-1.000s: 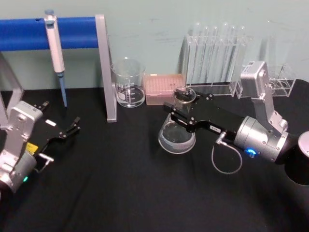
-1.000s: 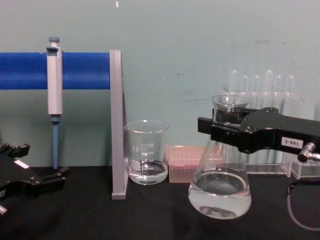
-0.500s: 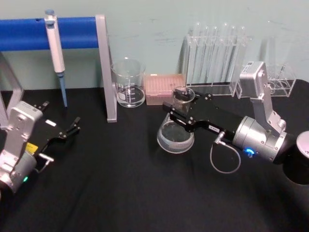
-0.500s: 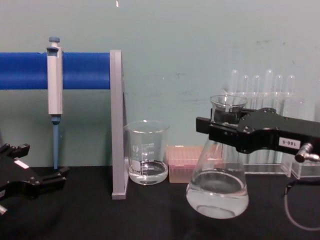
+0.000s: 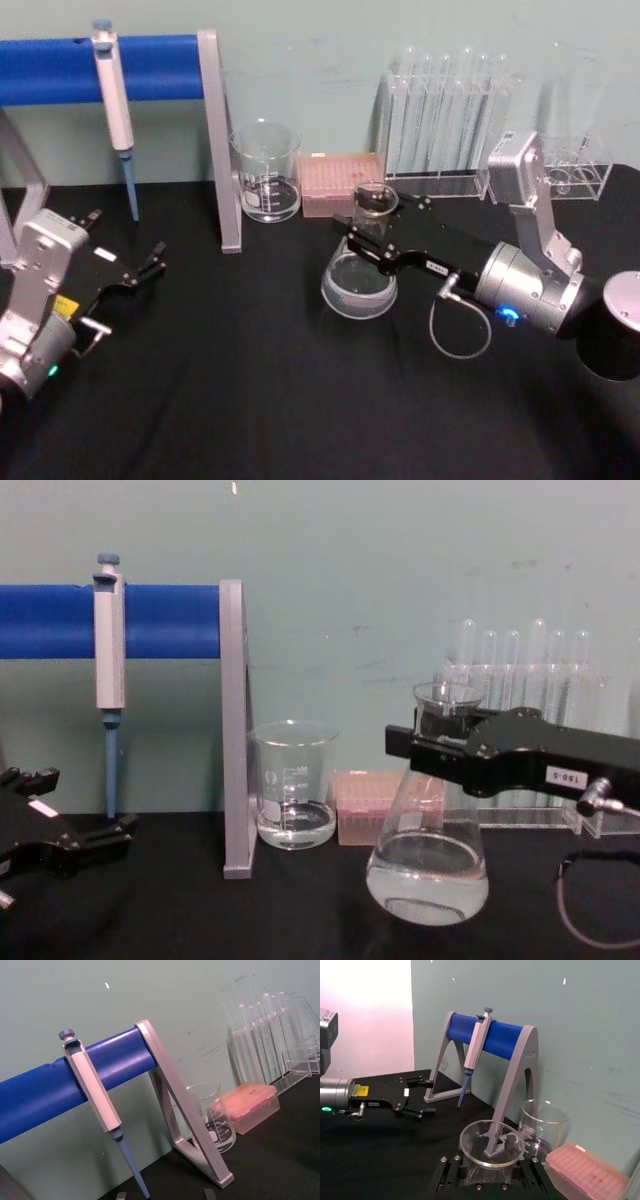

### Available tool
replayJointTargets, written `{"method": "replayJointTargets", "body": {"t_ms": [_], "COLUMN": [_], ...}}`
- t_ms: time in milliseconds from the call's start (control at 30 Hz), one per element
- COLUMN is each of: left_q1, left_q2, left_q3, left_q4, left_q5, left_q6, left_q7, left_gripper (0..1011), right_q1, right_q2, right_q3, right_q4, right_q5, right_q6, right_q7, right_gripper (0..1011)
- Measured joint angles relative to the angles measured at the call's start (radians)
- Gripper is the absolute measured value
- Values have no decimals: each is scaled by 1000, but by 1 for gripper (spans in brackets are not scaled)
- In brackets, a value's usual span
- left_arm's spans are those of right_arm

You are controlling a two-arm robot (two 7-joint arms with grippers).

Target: Grasp the erlenmeyer flask with one hand, shake it three times, then place it back.

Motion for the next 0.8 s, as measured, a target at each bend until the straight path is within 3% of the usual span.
{"method": "replayJointTargets", "body": {"t_ms": [800], "left_q1": [0], "left_q2": [0], "left_q3": [0], "left_q4": [0], "left_q5": [0], "left_q6": [0], "left_q7": [0], "left_gripper": [1001], "right_q1": [60], "right_q2": [-44], "right_q3": [-44], "right_q4": [144], "right_q5": [2], "right_q6": [-38], "right_q7": [54], "right_gripper": [453]}}
